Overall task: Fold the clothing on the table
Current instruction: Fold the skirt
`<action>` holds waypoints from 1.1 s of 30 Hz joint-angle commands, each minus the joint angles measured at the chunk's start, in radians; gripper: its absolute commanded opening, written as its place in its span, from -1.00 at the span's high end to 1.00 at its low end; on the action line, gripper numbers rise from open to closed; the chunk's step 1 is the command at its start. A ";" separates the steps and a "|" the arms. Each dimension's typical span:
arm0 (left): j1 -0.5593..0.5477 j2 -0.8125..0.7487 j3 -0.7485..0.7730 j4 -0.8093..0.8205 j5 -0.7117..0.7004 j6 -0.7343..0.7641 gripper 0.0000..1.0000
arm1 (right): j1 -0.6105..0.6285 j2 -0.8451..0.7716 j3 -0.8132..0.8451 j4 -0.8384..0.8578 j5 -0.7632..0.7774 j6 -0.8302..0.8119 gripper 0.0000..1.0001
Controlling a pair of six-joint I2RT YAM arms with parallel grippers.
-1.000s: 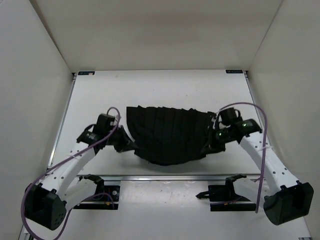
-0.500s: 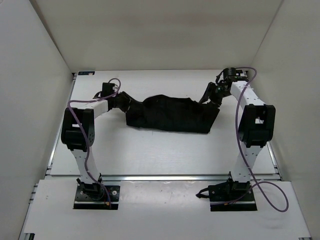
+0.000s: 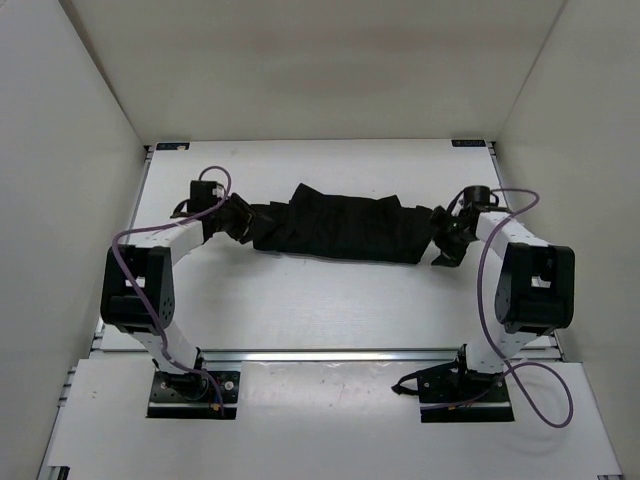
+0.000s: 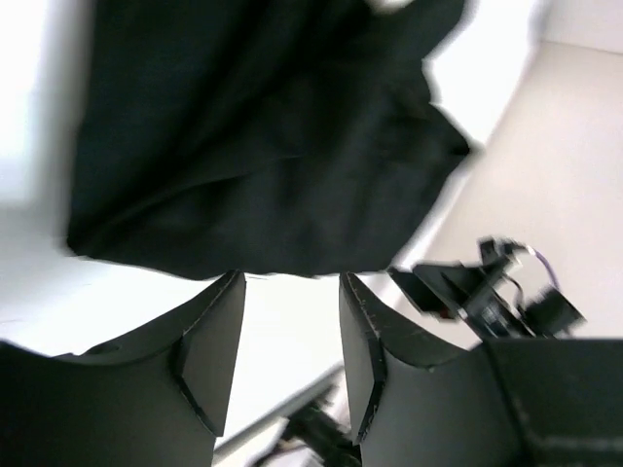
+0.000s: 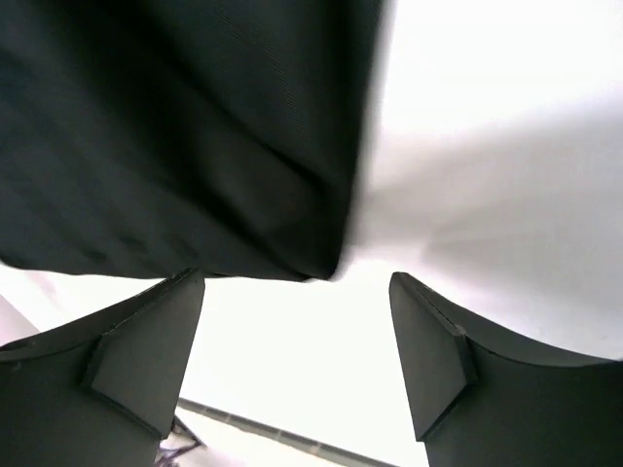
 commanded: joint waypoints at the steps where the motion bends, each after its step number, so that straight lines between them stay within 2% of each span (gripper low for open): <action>1: -0.038 0.012 -0.015 -0.109 -0.143 0.109 -0.09 | 0.009 -0.051 -0.098 0.130 0.015 0.084 -0.49; 5: -0.075 0.069 0.006 -0.148 -0.220 0.135 -0.11 | 0.010 -0.020 -0.133 0.212 0.001 0.130 -0.43; 9: -0.106 0.137 0.040 -0.148 -0.257 0.129 -0.08 | -0.005 0.031 -0.171 0.355 -0.068 0.199 -0.26; 11: -0.118 0.173 0.063 -0.152 -0.260 0.127 0.04 | -0.016 0.063 -0.178 0.418 -0.155 0.221 0.21; 13: -0.150 0.222 0.081 -0.140 -0.254 0.133 0.48 | -0.037 0.103 -0.198 0.502 -0.239 0.254 0.68; 14: -0.153 0.236 0.089 -0.134 -0.251 0.133 0.83 | -0.055 0.115 -0.202 0.509 -0.282 0.250 0.98; 15: -0.162 0.236 0.087 -0.133 -0.249 0.132 1.00 | -0.071 0.121 -0.199 0.495 -0.298 0.241 1.00; 20: -0.218 0.200 0.037 -0.077 -0.235 0.095 1.00 | -0.147 0.054 -0.106 0.216 -0.165 0.049 1.00; 23: -0.285 0.174 -0.004 -0.036 -0.235 0.075 1.00 | -0.131 0.025 0.047 0.051 -0.066 -0.049 1.00; 26: -0.336 0.178 -0.026 0.018 -0.232 0.028 1.00 | -0.014 0.019 0.230 -0.077 0.020 -0.094 1.00; 30: -0.377 0.207 -0.015 0.018 -0.234 0.021 1.00 | 0.218 0.049 0.399 -0.140 0.059 -0.086 1.00; 33: -0.376 0.204 -0.021 0.036 -0.238 0.012 1.00 | 0.407 0.133 0.560 -0.177 0.076 -0.075 1.00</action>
